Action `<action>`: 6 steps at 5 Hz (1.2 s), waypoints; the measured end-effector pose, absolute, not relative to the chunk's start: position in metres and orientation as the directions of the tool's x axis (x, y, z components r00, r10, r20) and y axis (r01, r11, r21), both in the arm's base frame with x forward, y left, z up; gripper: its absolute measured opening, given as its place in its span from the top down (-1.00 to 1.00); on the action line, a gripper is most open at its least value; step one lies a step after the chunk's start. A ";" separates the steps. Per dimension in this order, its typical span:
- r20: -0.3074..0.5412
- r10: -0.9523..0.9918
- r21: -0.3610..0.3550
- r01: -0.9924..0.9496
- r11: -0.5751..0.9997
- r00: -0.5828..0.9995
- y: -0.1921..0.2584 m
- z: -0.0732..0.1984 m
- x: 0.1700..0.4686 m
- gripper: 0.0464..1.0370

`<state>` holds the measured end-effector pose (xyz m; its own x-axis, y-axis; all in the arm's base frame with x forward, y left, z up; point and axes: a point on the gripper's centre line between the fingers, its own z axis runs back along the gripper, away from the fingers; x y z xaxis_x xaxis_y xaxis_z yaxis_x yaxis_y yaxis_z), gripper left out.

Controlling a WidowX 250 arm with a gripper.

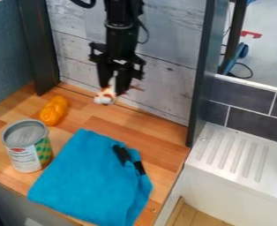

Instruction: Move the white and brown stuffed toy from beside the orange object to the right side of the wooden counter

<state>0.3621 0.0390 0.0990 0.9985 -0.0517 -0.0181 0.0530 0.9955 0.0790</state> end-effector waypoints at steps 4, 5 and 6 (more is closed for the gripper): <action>-0.119 -0.239 -0.229 0.208 0.951 0.964 -0.024 0.033 0.367 0.13; -0.078 -0.232 -0.223 0.210 0.952 0.970 -0.025 0.026 0.370 0.13; -0.027 -0.225 -0.212 0.214 0.953 0.974 -0.025 0.029 0.370 -0.04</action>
